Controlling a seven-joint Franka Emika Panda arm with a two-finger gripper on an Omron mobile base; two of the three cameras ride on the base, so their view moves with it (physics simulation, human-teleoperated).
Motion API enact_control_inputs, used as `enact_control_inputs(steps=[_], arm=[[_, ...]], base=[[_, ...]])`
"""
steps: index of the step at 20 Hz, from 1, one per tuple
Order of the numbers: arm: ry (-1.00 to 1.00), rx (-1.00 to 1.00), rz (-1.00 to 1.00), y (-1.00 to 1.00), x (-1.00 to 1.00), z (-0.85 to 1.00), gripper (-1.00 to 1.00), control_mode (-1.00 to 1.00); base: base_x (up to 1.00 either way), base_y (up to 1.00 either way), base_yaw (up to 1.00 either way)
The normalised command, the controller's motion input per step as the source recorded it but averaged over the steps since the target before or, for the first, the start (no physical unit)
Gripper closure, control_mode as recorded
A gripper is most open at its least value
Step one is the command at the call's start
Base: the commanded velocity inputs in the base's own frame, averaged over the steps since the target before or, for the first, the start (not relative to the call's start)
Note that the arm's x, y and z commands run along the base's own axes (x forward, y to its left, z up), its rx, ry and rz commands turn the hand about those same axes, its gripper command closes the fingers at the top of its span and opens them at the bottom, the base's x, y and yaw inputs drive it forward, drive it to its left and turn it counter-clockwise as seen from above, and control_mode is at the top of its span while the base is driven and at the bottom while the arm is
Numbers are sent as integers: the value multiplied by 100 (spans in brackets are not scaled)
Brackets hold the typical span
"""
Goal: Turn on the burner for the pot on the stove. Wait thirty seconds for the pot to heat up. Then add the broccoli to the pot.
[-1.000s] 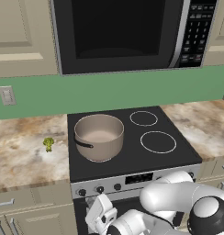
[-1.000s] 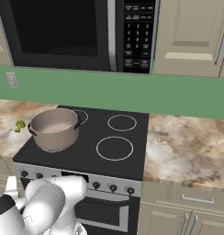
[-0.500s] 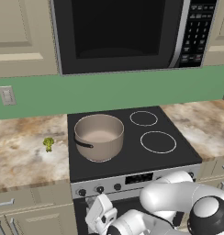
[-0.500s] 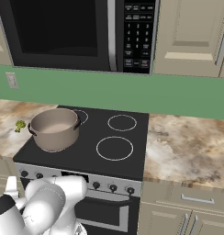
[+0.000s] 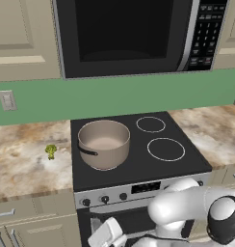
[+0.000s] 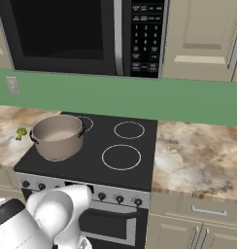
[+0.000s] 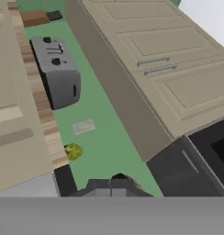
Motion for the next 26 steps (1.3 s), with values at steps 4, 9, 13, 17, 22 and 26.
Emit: enact_control_inputs(steps=[4, 9, 13, 17, 22, 26], arm=[[-7, 6, -4, 0, -91, 99, 100, -100], [0, 18, -1, 27, -51, 100, -100, -100], [4, 34, 0, 10, -12, 100, -100, -100], [17, 36, 0, 11, -3, 98, -100, -100], [30, 33, -6, 29, 0, 71, -100, -100], [35, 16, -7, 46, 2, 27, -100, -100]], base=[[0, 0, 0], [0, 0, 0], [0, 0, 0], [0, 0, 0], [0, 0, 0], [0, 0, 0]])
